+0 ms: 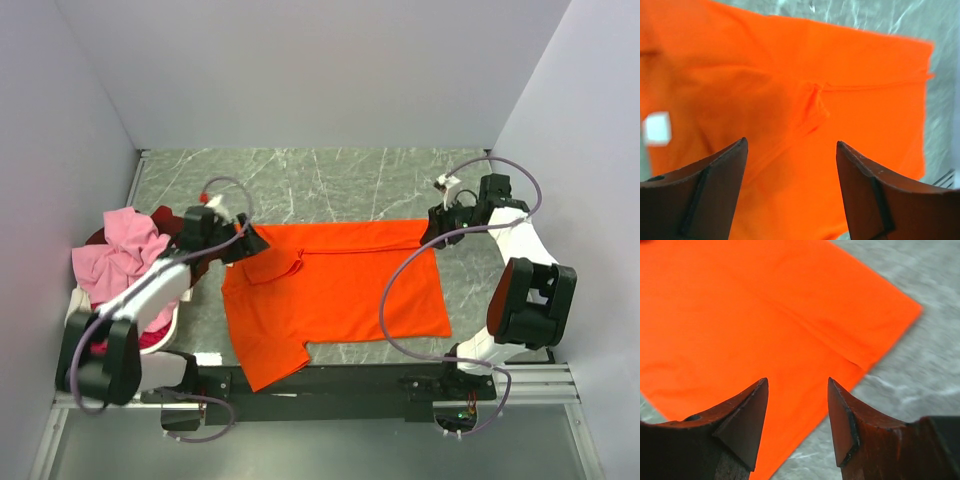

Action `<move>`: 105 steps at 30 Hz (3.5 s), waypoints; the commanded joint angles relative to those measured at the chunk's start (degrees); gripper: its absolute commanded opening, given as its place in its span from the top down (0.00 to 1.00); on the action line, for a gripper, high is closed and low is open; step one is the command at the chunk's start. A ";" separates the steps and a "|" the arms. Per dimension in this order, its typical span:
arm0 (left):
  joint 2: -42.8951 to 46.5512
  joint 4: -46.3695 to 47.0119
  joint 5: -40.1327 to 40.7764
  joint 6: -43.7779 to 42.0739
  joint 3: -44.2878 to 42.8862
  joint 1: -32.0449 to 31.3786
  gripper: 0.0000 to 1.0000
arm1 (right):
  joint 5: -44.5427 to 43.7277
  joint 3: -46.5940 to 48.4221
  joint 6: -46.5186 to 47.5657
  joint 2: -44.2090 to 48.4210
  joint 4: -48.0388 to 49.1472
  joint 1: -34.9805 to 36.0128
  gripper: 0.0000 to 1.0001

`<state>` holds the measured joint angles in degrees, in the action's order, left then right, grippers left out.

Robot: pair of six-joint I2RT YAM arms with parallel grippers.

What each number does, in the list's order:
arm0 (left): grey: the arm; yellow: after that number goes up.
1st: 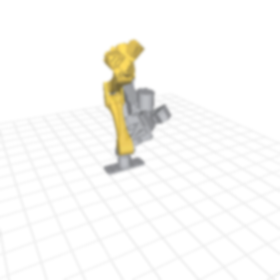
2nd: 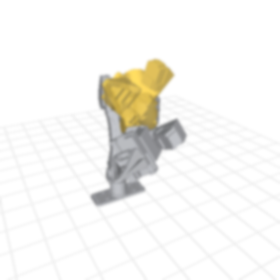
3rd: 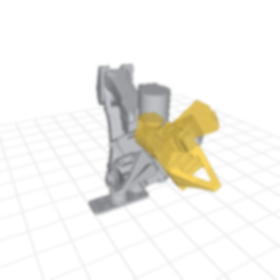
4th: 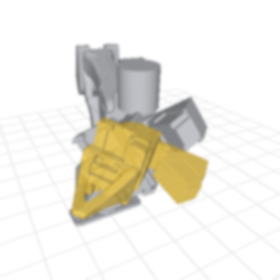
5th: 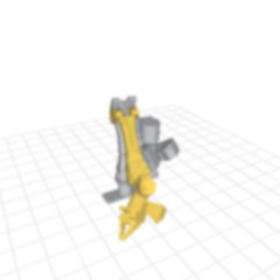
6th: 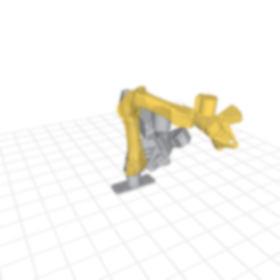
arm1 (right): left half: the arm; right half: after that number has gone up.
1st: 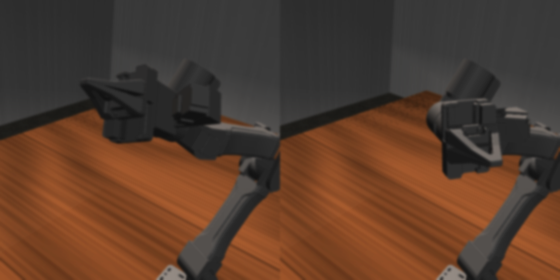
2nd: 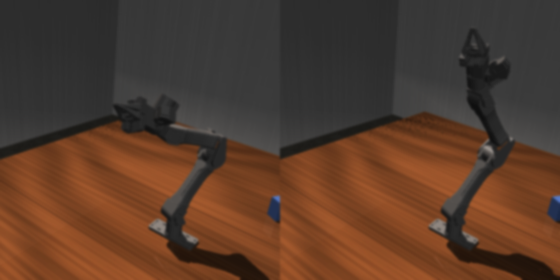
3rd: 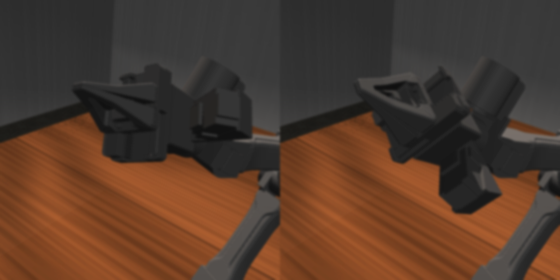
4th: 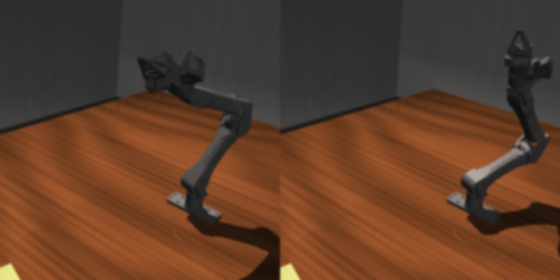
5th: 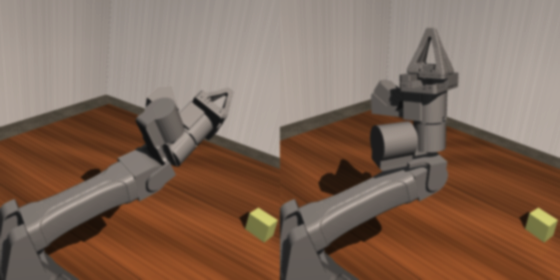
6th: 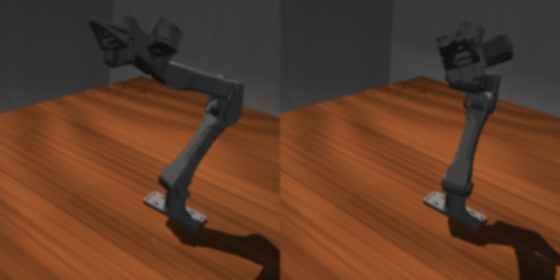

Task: Fold and stack the t-shirts
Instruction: Fold the tshirt

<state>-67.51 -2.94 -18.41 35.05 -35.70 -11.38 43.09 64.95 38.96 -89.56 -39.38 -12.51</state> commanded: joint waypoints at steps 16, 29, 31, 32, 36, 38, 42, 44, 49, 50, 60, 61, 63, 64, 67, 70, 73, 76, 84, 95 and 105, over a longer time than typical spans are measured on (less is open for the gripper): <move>-17.21 2.50 14.12 9.42 -14.30 6.98 0.45 | -1.78 12.22 -14.70 -11.86 2.28 1.09 0.53; -32.50 3.12 13.67 8.55 -23.44 8.39 0.61 | -4.77 13.71 -16.19 -15.38 3.60 1.09 0.53; -33.91 3.12 13.84 8.46 -24.24 8.39 0.62 | -4.95 15.11 -16.81 -16.00 3.60 1.09 0.53; -34.27 3.20 13.67 8.37 -24.33 8.39 0.62 | -5.03 15.73 -17.25 -16.43 3.43 1.09 0.53; -35.68 3.12 13.05 7.93 -25.29 8.48 0.66 | -5.38 18.54 -18.66 -18.72 2.82 1.09 0.53; -35.42 3.12 12.96 7.76 -25.03 8.48 0.66 | -5.47 19.69 -19.62 -19.42 2.90 1.09 0.53; -34.62 3.12 13.14 7.67 -23.45 8.65 0.70 | -6.09 20.57 -20.76 -20.21 3.51 1.09 0.53; -34.89 3.29 12.53 7.58 -23.36 8.83 0.74 | -6.35 20.92 -21.55 -20.83 3.87 1.09 0.53; -35.06 3.99 13.05 7.93 -22.66 9.44 0.96 | -8.72 21.89 -24.80 -22.15 5.45 1.09 0.54; -34.80 4.08 13.31 7.93 -22.40 9.53 0.96 | -9.33 22.06 -26.55 -22.50 6.67 1.09 0.54; -34.27 5.05 12.35 8.54 -20.99 10.41 1.00 | -14.09 26.72 -31.93 -27.33 6.42 1.09 0.57; -34.45 5.14 12.00 8.63 -20.90 10.41 1.00 | -14.44 27.68 -31.93 -28.03 5.81 1.09 0.57; -34.54 5.75 11.56 8.81 -20.81 10.41 1.00 | -14.26 28.13 -31.67 -29.44 4.75 1.09 0.58; -34.71 5.84 11.30 8.72 -20.81 10.50 1.00 | -14.09 28.56 -31.49 -30.05 4.22 1.17 0.59; -34.54 5.93 11.03 8.72 -20.81 10.50 1.00 | -13.82 30.14 -30.18 -32.25 1.94 1.70 0.60; -34.45 6.02 10.77 8.72 -20.90 10.50 1.00 | -14.44 31.20 -29.56 -33.92 0.00 2.40 0.61; -34.53 5.67 10.50 8.55 -21.42 10.50 1.00 | -15.14 31.29 -28.77 -34.37 -0.53 3.46 0.61; -34.62 5.49 10.50 8.46 -21.78 10.59 0.99 | -15.14 31.91 -28.41 -35.15 -1.84 3.99 0.61; -35.50 5.23 10.77 8.72 -23.18 10.85 1.00 | -15.93 33.66 -28.50 -36.65 -2.46 4.08 0.89; -41.56 1.46 11.56 7.40 -35.29 11.02 1.00 | -21.90 41.66 -33.51 -36.83 4.47 4.07 1.00; -54.46 -2.42 10.77 6.88 -53.58 11.11 0.99 | -28.41 61.76 -37.46 -45.43 5.36 4.16 1.00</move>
<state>-118.83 -4.38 -7.53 42.94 -83.55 -0.73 19.05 120.49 3.14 -131.90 -36.14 -8.32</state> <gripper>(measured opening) 0.013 0.008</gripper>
